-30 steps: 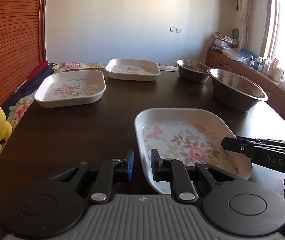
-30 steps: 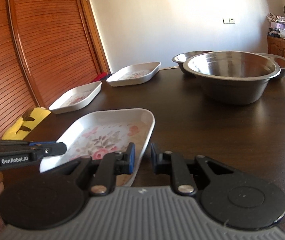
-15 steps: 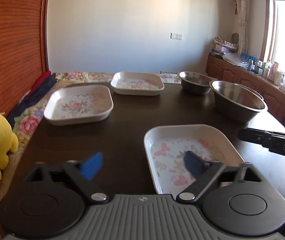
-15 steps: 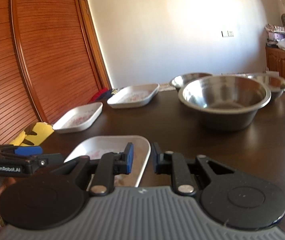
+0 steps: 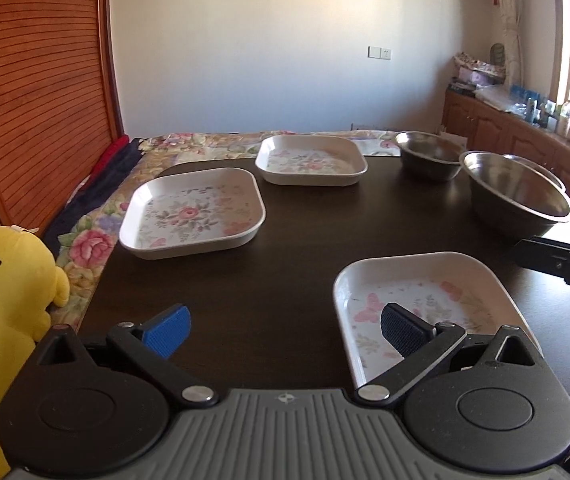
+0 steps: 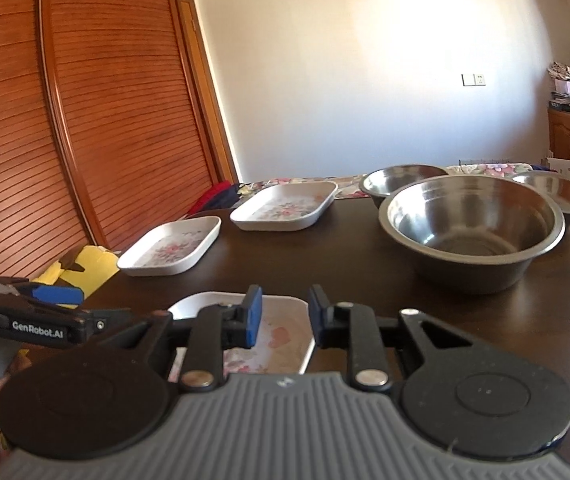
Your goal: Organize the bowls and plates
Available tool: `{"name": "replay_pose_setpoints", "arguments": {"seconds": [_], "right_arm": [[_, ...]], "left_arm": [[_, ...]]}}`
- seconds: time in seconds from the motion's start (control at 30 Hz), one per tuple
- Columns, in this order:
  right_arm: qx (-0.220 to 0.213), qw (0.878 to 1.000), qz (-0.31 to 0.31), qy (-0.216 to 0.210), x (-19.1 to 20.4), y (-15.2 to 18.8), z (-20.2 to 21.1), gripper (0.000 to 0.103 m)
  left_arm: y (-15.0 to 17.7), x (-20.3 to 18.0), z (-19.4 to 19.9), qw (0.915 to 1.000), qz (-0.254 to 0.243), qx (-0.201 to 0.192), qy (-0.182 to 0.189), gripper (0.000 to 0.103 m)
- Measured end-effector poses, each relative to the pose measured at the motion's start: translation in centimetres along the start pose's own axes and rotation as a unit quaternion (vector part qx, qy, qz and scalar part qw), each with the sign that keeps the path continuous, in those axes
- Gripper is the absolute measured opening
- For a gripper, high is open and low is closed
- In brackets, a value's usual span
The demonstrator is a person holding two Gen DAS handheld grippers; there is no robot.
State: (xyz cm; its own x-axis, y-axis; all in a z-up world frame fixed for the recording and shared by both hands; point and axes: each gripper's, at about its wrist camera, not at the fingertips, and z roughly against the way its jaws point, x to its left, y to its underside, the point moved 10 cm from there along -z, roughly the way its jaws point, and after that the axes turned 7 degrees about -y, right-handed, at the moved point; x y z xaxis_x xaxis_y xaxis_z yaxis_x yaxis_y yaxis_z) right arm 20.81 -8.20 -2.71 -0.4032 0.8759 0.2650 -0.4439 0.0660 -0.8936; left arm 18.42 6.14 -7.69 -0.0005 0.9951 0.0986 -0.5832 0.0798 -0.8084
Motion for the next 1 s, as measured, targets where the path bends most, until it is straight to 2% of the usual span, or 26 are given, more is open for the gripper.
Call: {"name": "replay_pose_setpoints", "arguments": {"seconds": [0.5, 0.67, 0.83, 1.0], "right_arm": [[0.015, 0.998, 0.059, -0.029, 3.0, -3.2, -2.2, 0.028], [0.027, 0.996, 0.074, -0.041, 3.8, -4.3, -3.9, 0.028], [0.039, 0.995, 0.078, -0.051, 4.4, -5.1, -6.0, 0.028], [0.057, 0.993, 0.086, -0.056, 5.0, -5.8, -8.3, 0.028]], "left_arm": [[-3.0, 1.8, 0.3, 0.9997, -0.011, -0.016, -0.015, 0.103], [-4.1, 2.7, -0.2, 0.9996, -0.004, -0.027, -0.006, 0.102], [-4.8, 3.8, -1.4, 0.9996, -0.003, -0.027, 0.004, 0.088], [-5.1, 5.3, -3.2, 0.9997, -0.003, -0.022, 0.006, 0.06]]}}
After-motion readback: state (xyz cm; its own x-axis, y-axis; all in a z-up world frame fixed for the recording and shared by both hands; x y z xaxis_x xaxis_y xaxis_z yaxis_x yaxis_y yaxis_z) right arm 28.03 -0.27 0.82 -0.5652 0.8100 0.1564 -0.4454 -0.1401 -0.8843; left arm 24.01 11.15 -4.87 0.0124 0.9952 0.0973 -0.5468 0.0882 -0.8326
